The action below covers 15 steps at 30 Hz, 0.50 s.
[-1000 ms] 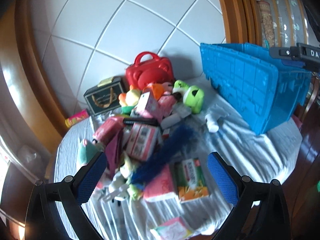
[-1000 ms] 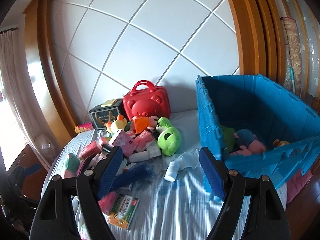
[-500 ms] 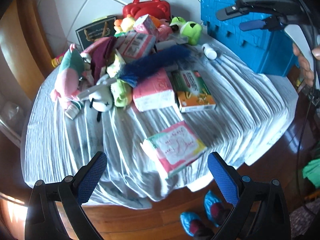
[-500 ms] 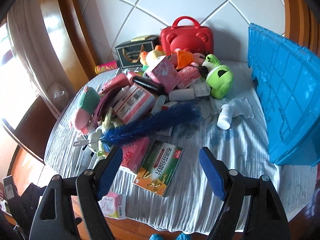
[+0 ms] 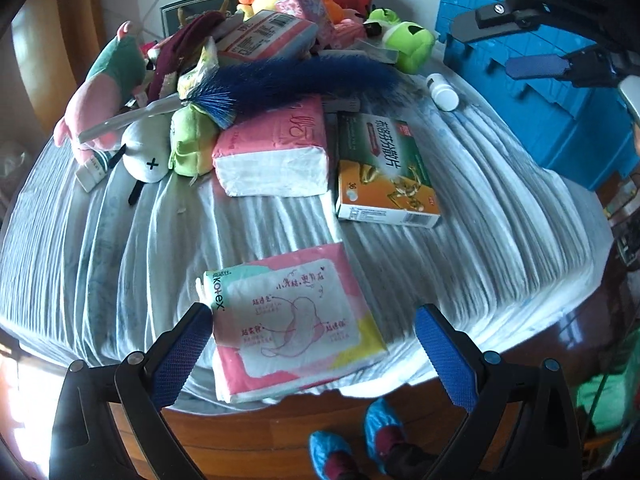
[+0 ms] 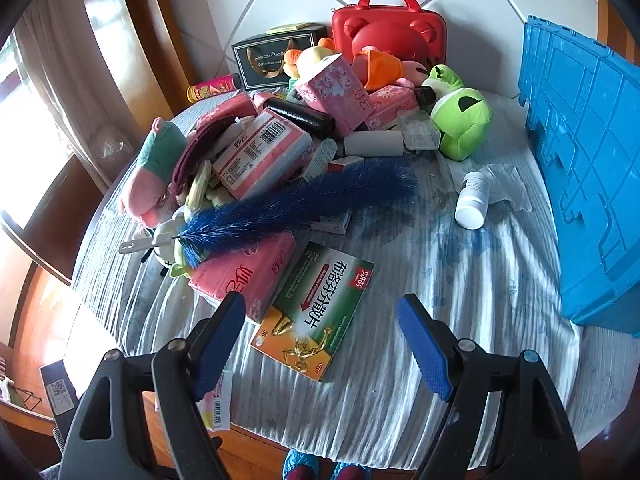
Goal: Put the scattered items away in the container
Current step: 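Grasp the pink-and-white Kotex pad package with the left tool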
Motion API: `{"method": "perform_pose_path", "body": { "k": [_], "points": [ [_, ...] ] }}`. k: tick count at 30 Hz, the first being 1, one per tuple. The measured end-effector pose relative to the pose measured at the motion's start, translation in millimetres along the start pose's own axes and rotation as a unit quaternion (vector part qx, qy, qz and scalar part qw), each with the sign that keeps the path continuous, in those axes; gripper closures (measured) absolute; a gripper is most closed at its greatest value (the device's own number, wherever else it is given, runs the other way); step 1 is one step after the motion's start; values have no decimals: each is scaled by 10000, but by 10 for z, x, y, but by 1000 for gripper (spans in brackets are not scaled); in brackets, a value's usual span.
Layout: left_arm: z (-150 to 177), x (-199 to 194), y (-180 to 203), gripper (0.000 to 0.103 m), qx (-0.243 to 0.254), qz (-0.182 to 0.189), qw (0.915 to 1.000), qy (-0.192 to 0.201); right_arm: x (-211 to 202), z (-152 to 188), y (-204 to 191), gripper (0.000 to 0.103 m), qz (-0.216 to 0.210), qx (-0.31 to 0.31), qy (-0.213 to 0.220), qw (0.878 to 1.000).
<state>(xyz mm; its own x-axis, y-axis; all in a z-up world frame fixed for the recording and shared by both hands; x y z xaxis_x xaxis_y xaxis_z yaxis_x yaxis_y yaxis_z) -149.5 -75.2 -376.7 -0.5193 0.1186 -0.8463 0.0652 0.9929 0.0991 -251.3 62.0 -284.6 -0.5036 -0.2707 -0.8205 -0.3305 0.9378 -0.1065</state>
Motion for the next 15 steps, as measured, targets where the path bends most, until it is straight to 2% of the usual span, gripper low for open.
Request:
{"method": "perform_pose_path", "body": {
  "k": [3, 5, 7, 9, 12, 15],
  "points": [
    [28, 194, -92, 3, -263, -310, 9991, -140, 216, 44, 29, 24, -26, -26, -223, 9997],
    [52, 304, -143, 17, -378, -398, 9982, -260, 432, 90, -4, 24, -98, -45, -493, 9987],
    [41, 336, -162, 21, -416, -400, 9980, -264, 640, 122, -45, 24, -110, -26, -679, 9976],
    [24, 337, -172, 22, -393, -402, 9981, -249, 852, 136, -118, 24, -153, -11, -846, 9963],
    [38, 334, -180, 22, -307, -331, 9987, -242, 1156, 221, -196, 24, 204, -152, -1204, 9924],
    [51, 335, -178, 22, -175, -243, 9992, -276, 1309, 290, -197, 24, 432, 37, -1291, 9907]
  ]
}}
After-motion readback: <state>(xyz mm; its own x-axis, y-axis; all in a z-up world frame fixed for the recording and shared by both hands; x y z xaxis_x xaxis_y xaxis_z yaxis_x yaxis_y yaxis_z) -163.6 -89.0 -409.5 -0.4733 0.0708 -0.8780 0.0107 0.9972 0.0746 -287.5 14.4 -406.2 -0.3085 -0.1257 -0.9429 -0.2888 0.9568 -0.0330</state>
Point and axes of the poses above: each gripper's, at about its wrist camera, not at the fingertips, and x roughly the way its jaws point, y to its right, z to its underside, the point moved 8 cm from there along x, roughly the way its jaws point, and after that the axes turned 2 degrees about -x, right-handed, at the moved point
